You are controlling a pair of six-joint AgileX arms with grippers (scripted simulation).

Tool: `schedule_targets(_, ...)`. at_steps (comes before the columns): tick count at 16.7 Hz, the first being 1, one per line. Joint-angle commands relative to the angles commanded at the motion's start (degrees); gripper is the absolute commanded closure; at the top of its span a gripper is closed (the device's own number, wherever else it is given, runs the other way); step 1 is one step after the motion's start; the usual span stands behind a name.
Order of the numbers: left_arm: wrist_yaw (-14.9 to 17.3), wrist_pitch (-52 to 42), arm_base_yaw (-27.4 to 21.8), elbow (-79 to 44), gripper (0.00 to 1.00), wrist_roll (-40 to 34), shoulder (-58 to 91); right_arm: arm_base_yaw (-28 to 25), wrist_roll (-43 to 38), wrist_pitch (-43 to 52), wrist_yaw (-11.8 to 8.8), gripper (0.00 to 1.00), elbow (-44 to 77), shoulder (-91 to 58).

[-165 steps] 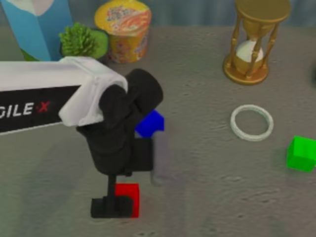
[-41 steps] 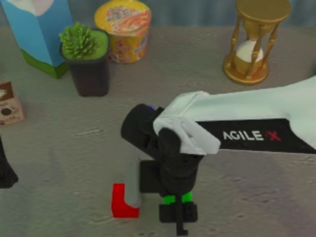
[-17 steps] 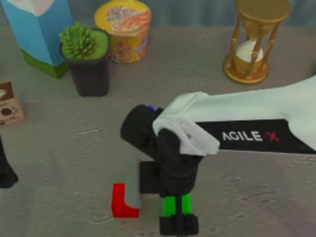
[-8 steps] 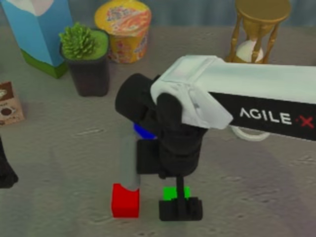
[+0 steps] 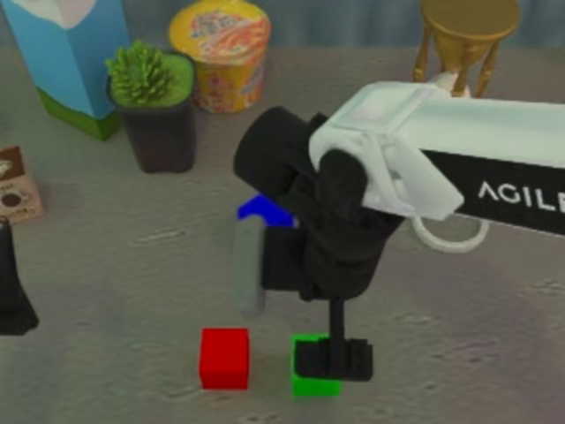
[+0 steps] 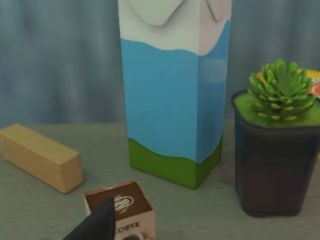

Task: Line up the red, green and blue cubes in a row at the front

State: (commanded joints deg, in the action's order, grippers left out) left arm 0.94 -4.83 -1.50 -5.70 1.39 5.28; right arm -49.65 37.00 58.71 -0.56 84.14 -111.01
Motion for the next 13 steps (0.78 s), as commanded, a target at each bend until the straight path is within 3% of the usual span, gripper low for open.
schedule_targets(6, 2.5, -19.2, -8.3, -23.4, 0.00, 4.6, 24.2, 10.2, -6.6, -12.7, -1.6, 0.00, -15.1, 21.7)
schedule_targets(13, 4.4, -48.1, -18.9, -59.1, 0.00, 10.5, 70.9, 27.5, -19.5, -32.1, -2.9, 0.00, -44.1, 60.6)
